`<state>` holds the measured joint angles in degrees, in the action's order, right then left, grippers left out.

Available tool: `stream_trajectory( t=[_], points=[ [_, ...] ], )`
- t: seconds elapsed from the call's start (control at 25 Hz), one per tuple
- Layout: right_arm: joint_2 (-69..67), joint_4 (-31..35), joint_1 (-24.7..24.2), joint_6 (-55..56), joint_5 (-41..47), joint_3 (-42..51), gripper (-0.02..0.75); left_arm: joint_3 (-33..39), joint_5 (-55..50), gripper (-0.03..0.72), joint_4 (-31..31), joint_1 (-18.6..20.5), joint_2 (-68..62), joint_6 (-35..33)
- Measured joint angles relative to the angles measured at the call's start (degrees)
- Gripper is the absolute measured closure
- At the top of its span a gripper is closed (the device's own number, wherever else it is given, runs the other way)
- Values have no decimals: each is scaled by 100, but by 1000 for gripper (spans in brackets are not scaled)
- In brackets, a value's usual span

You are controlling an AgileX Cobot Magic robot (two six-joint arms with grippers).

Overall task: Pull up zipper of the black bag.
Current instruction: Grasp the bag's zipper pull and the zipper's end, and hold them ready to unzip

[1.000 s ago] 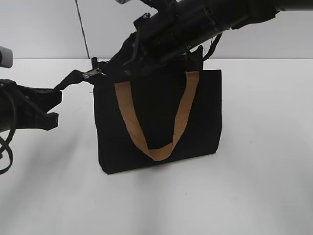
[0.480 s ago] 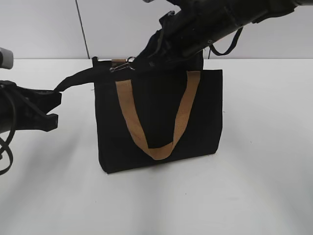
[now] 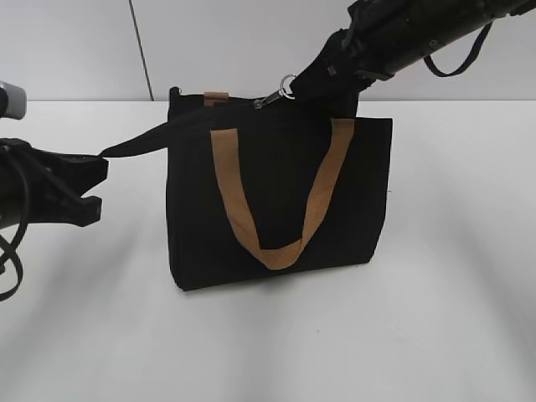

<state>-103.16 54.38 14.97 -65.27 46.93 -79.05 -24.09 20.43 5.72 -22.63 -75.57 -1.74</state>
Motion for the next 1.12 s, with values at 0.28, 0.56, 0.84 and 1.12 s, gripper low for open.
stream_trajectory(
  t=[0.28,0.56,0.84,1.12],
  points=[
    [68,-173,-650,343,331,0,738,-40,21,673,48,0,0,0],
    [105,-430,-1029,838,419,0,738,-40,-40,673,29,0,0,0],
    [147,-442,-1029,940,567,0,718,-40,-76,673,-155,5,0,0],
    [447,-474,-1046,1125,652,0,352,-460,-1801,578,-1391,5,39,10]
  ],
)
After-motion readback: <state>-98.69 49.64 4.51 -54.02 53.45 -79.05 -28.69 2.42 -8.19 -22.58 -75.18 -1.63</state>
